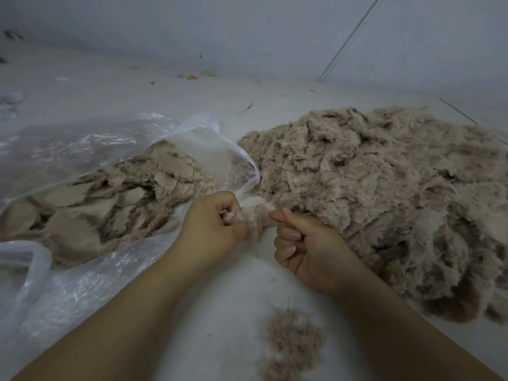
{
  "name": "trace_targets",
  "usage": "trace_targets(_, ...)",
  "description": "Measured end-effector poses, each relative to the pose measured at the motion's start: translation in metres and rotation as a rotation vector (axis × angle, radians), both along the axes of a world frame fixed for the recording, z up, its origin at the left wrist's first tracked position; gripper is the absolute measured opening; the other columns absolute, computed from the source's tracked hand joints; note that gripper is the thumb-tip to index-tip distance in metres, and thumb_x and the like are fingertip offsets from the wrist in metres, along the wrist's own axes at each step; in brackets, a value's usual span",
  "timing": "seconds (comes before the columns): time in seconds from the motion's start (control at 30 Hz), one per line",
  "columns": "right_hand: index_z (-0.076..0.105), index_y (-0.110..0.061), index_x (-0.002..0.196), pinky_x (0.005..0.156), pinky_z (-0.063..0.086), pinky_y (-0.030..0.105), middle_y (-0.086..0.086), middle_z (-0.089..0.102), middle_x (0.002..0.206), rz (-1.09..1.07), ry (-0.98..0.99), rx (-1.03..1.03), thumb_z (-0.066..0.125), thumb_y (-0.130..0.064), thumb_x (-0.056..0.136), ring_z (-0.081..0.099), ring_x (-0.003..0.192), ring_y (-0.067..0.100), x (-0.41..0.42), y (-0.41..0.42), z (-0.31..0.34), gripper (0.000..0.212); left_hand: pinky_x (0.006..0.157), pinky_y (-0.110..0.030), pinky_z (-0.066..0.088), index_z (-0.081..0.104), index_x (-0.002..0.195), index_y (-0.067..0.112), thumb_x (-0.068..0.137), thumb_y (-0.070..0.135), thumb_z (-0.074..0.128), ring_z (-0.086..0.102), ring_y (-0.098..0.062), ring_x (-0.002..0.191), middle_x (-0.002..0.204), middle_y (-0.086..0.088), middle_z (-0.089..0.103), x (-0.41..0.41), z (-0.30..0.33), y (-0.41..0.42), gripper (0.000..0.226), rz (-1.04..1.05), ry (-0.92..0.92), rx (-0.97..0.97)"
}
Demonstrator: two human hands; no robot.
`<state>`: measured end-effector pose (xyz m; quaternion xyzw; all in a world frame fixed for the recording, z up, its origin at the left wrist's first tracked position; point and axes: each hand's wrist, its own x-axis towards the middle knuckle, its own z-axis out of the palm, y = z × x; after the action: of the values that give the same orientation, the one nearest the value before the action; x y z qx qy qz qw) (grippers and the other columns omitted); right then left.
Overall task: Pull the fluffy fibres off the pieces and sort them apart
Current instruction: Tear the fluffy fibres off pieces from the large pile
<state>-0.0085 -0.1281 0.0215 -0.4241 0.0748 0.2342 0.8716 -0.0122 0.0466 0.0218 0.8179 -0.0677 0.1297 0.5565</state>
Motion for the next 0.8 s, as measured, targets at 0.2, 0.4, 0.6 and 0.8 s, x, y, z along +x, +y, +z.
trace_targets(0.2, 0.053, -0.014, 0.078, 0.039, 0.029, 0.013, -0.007, 0.03, 0.051, 0.034, -0.071, -0.053, 0.064, -0.02, 0.076, 0.027, 0.038, 0.002, -0.002, 0.001, 0.003, 0.012, 0.057, -0.012, 0.035, 0.058, 0.068, 0.009, 0.07, -0.012, 0.073, 0.047, -0.002, 0.06, 0.065, 0.005, 0.052, -0.002, -0.004, -0.007, 0.026, 0.013, -0.299, 0.243)
trace_targets(0.4, 0.056, -0.007, 0.095, 0.039, 0.033, 0.013, -0.005, 0.03, 0.052, 0.008, -0.073, -0.074, 0.059, -0.012, 0.085, 0.026, 0.037, 0.001, -0.003, 0.002, 0.001, 0.012, 0.053, -0.006, 0.035, 0.06, 0.071, 0.017, 0.067, -0.016, 0.061, 0.049, 0.004, 0.056, 0.062, 0.013, 0.054, -0.009, -0.001, -0.011, 0.033, -0.009, -0.253, 0.239)
trace_targets(0.6, 0.055, -0.005, 0.093, 0.039, 0.036, 0.013, -0.001, 0.055, 0.055, 0.007, -0.108, -0.049, 0.061, -0.014, 0.079, 0.04, 0.04, 0.001, -0.005, 0.003, 0.0, 0.018, 0.04, -0.024, 0.037, 0.066, 0.066, 0.011, 0.092, 0.034, 0.061, 0.048, -0.029, 0.046, 0.058, -0.018, 0.053, -0.01, 0.01, -0.016, 0.035, -0.094, 0.257, -0.521)
trace_targets(0.8, 0.056, -0.007, 0.09, 0.038, 0.037, 0.015, 0.012, 0.066, 0.075, -0.017, -0.093, -0.049, 0.061, -0.016, 0.079, 0.056, 0.051, 0.012, -0.006, 0.004, -0.002, 0.015, 0.04, -0.025, 0.036, 0.063, 0.073, 0.004, 0.092, 0.028, 0.061, 0.046, -0.023, 0.031, 0.056, -0.022, 0.057, -0.011, 0.004, -0.02, 0.031, -0.203, 0.39, -0.481)
